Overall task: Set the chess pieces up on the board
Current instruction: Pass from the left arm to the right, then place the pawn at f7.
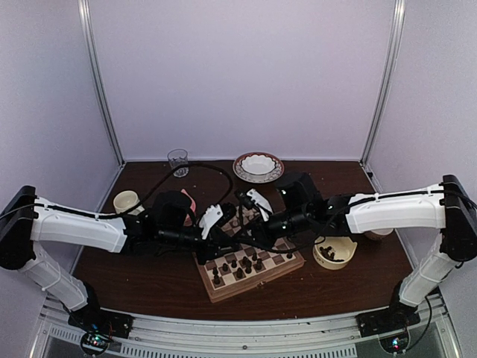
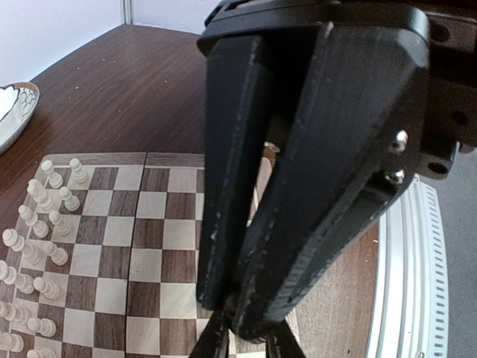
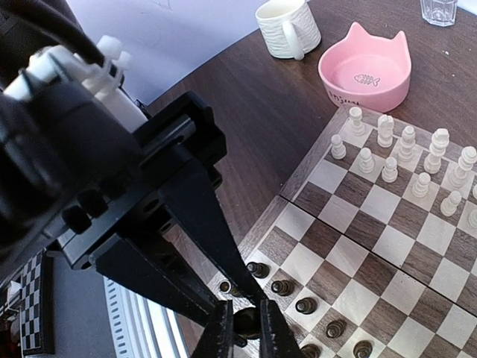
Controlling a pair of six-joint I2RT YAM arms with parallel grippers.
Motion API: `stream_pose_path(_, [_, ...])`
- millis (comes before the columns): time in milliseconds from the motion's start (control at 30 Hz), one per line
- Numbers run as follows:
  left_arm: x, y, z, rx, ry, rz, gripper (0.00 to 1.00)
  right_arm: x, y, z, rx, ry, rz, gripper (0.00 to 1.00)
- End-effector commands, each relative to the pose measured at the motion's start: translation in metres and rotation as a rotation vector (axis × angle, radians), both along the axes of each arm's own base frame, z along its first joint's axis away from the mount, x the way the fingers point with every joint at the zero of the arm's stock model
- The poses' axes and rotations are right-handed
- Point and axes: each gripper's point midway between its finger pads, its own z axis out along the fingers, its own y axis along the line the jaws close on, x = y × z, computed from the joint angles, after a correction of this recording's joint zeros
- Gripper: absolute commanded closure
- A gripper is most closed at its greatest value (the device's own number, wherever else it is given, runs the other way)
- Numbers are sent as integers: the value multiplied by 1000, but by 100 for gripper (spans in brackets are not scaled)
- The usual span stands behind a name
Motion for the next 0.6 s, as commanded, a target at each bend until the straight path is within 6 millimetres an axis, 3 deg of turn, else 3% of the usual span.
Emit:
stream_pose_path(0, [5, -6, 17, -31, -46, 14, 79, 8, -3, 20, 22, -70, -43, 95])
stream_pose_path(133, [6, 2, 22, -36, -56, 42, 52, 12, -14, 17, -12, -107, -83, 95])
stream_pose_path(233, [7, 12, 32, -71, -91, 80, 38, 18, -27, 12, -64, -159, -116, 95])
stream_pose_path(433, [18, 30, 47, -112, -140, 197, 32, 28, -60, -10, -171, -240, -219, 96])
stream_pose_path(567, [25, 36, 45, -101, -147, 250, 32, 35, -78, -31, -224, -258, -302, 97])
